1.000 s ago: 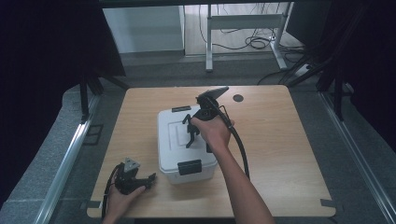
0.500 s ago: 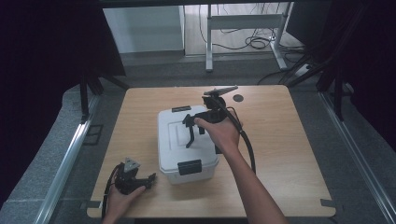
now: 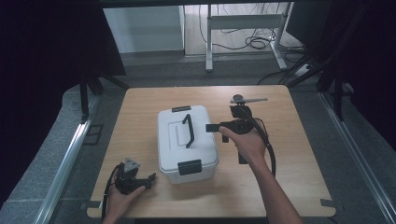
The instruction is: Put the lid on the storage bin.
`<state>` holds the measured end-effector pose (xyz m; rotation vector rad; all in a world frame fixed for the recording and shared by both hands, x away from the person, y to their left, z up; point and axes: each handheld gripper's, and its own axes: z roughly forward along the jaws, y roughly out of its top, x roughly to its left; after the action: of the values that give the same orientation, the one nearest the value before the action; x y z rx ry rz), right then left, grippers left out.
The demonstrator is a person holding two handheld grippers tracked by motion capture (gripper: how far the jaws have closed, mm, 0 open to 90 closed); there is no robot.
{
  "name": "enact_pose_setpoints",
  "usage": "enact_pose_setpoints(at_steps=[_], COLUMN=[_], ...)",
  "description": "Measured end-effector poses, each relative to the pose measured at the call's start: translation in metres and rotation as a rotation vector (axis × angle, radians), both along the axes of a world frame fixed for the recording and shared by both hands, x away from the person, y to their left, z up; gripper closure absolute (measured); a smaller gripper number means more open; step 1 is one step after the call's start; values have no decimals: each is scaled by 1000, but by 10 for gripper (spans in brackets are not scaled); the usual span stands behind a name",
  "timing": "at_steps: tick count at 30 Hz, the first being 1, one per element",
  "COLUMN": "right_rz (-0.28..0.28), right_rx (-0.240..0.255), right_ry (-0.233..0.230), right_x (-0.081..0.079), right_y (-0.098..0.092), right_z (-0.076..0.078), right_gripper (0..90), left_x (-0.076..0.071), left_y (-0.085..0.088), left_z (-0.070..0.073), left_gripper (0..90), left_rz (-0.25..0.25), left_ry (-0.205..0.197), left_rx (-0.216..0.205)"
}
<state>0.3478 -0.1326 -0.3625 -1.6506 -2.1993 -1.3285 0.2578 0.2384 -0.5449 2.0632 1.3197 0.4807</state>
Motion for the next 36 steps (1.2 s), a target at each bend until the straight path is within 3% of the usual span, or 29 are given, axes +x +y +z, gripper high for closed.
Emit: enact_pose_setpoints(at_steps=[5,8,13,14,16,17,21,22,29,36], right_rz=[-16,-30,-36,-45,-47,-57,-71,-83,-104,-106], right_rx=[16,43,61,71,72,77,80,80,78,88], right_ry=[-15,-32,-39,-36,-35,-26,-11,1,25,29], right_x=[-8,-19,-30,-36,-38,-45,-51,-56,-62,-61], right_y=[-19,-38,-55,-65,-69,-80,-92,-101,-119,-119], right_z=[-9,-22,-36,-46,-49,-59,-71,-80,-91,-93], right_gripper=[439,426,423,423,423,422,422,422,422,422], left_x=[0,0,0,0,0,0,0,0,0,0], left_y=[0,0,0,0,0,0,0,0,0,0], left_z=[0,0,0,0,0,0,0,0,0,0], left_gripper=[122,121,121,121,121,122,122,121,121,122], left_rz=[-1,0,0,0,0,0,2,2,2,2], left_ry=[1,-2,-2,-2,-2,-2,-1,-1,-1,-1], left_rx=[0,0,0,0,0,0,-3,-3,-3,-2])
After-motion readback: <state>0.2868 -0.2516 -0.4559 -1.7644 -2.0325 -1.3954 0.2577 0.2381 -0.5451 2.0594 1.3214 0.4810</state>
